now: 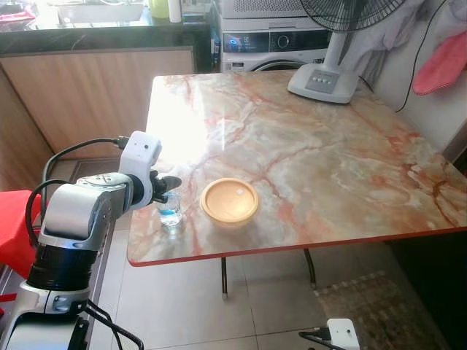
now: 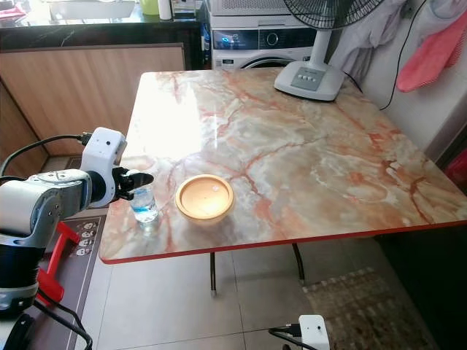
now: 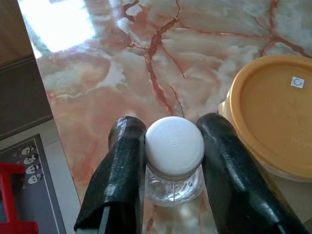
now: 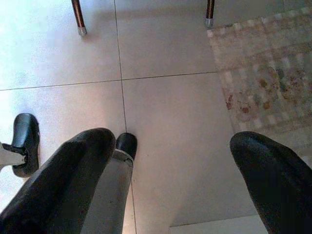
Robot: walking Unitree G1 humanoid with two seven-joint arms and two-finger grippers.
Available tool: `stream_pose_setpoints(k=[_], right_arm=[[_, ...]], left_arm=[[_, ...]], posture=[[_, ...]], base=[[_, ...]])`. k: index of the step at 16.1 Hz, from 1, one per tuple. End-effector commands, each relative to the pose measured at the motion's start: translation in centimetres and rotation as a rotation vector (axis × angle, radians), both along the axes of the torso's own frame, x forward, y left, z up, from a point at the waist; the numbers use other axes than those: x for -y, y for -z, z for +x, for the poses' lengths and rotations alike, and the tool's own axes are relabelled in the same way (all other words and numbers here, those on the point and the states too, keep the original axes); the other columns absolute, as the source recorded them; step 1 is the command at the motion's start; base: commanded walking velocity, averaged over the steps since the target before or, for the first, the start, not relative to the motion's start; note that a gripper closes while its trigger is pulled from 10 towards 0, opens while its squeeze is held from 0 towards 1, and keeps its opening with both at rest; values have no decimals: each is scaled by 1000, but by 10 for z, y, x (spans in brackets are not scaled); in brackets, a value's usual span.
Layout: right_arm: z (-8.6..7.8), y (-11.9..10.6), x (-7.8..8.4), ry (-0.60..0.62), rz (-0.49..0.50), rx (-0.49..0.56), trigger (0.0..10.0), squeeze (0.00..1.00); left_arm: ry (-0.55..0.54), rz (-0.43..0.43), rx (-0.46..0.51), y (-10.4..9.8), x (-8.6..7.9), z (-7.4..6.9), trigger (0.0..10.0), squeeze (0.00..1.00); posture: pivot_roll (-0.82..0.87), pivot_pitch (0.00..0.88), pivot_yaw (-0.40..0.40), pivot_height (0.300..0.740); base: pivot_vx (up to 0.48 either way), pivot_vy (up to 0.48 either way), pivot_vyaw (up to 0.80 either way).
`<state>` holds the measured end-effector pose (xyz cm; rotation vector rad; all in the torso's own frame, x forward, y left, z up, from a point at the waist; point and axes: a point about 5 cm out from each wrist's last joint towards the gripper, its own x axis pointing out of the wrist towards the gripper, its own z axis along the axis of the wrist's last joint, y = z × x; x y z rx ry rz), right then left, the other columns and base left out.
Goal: Restocking fridge
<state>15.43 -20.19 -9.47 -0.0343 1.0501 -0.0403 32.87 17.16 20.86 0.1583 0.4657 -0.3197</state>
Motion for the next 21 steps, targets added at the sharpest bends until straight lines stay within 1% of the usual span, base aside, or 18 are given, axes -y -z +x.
stream_pose_setpoints(k=[1, 6, 8, 9, 10, 11, 12, 14, 15, 16, 17, 18, 19, 20, 21], right_arm=[[2, -1, 0, -4, 0, 3, 10000, 0], [1, -1, 0, -6, 0, 2, 10000, 0], [1, -1, 0, -9, 1, 0, 10000, 0], [2, -1, 0, -11, 1, 0, 10000, 0], [2, -1, 0, -11, 1, 1, 10000, 0], [2, -1, 0, -11, 2, 1, 10000, 0], [2, -1, 0, -12, 2, 1, 10000, 0], [2, -1, -1, -13, 4, 0, 10000, 0], [2, -1, -1, -16, 5, 0, 10000, 0], [2, -1, -1, -15, 4, 0, 10000, 0], [2, -1, -1, -16, 4, 0, 10000, 0], [3, -1, -1, -19, 4, 0, 10000, 0], [4, -1, -1, -21, 5, 0, 10000, 0], [4, -1, -1, -22, 6, 0, 10000, 0], [5, -2, -1, -25, 7, 1, 10000, 0]], left_arm=[[3, 28, -1, 0, -1, -2, 0, 0], [-19, 49, 11, 0, -5, -3, 0, 0], [-80, 64, 48, -4, -11, -1, 0, 0], [-103, 77, 73, -9, -16, 0, 0, 0], [-144, 91, 101, -16, -26, -1, 0, 0], [-165, 97, 119, -21, -32, -2, 0, 0], [-192, 93, 137, -28, -41, -6, 0, 0], [-236, 106, 140, -32, -56, -13, 0, 0], [-292, 147, 120, -28, -74, -21, 0, 0], [-386, 198, 94, -22, -101, -30, 0, 0], [-417, 221, 80, -19, -110, -34, 0, 0], [-501, 237, 51, -11, -132, -43, 0, 0], [-589, 251, 14, 9, -152, -53, 0, 0], [-617, 248, -9, 22, -158, -58, 549, 0], [-633, 257, -35, 45, -163, -66, 7608, 0]], posture=[[107, 0, -43, 740], [111, 0, -45, 740], [113, 0, -46, 740], [114, 0, -47, 740], [115, 0, -46, 740], [117, 0, -47, 740], [120, 0, -49, 740], [124, 0, -50, 740], [125, 0, -50, 740], [131, 0, -50, 740], [131, 0, -50, 740], [138, 0, -51, 740], [144, 0, -52, 740], [141, 0, -53, 740], [140, 0, -51, 740]], base=[[0, 0, 0], [0, 0, 0], [0, 0, 0], [0, 0, 0], [0, 0, 0], [0, 0, 0], [0, 0, 0], [0, 0, 0], [0, 0, 0], [0, 0, 0], [0, 0, 0], [0, 0, 0], [0, 0, 0], [0, 0, 0], [0, 0, 0]])
